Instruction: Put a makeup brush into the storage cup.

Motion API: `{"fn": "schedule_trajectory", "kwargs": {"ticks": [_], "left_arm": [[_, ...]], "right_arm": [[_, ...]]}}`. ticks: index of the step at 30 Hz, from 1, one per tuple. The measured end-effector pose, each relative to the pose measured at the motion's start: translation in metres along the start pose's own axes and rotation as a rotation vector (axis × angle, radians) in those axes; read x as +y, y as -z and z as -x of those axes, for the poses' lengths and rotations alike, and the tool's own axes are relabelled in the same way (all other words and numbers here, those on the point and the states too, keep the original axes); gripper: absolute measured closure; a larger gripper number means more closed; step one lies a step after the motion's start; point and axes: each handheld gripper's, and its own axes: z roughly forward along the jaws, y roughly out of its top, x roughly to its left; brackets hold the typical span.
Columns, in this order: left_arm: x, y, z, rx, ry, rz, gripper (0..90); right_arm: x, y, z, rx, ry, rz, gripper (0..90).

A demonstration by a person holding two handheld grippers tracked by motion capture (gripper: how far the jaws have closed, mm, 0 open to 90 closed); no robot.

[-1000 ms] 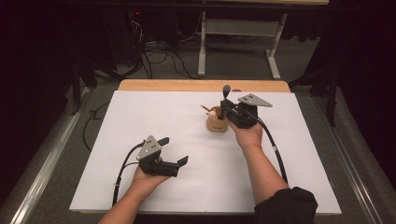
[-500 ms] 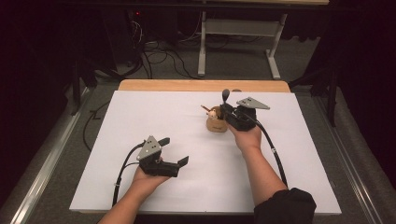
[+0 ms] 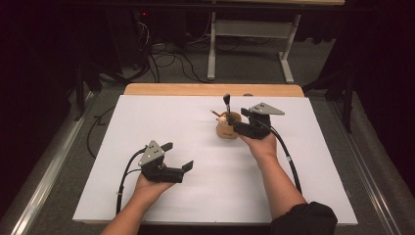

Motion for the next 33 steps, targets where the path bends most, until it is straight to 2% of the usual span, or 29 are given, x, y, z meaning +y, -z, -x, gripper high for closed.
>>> {"fn": "schedule_trajectory", "kwargs": {"ticks": [2,3,6,8,18,25,33], "left_arm": [[0.0,0.0,0.0,0.001,0.0,-0.003,0.1],[0.0,0.0,0.0,0.002,0.0,-0.004,0.1],[0.002,0.001,0.0,0.004,-0.002,-0.007,0.1],[0.003,0.003,-0.001,0.004,-0.005,-0.006,0.1],[0.005,0.006,-0.002,0.011,-0.014,-0.009,0.1],[0.005,0.005,0.0,0.008,-0.022,-0.007,0.1],[0.005,0.004,0.002,0.008,-0.028,-0.011,0.1]], "right_arm": [[-0.001,0.002,0.0,0.013,0.002,0.006,25.6],[-0.001,0.003,-0.001,0.02,-0.004,0.012,16.0],[-0.004,0.005,-0.002,0.028,-0.004,0.001,2.3],[-0.006,0.008,-0.002,0.024,0.006,0.006,1.3],[-0.015,0.033,-0.003,0.025,0.0,0.05,1.3],[-0.028,0.059,0.0,0.023,-0.007,0.06,1.3],[-0.046,0.089,0.004,0.004,0.025,0.065,1.3]]}}
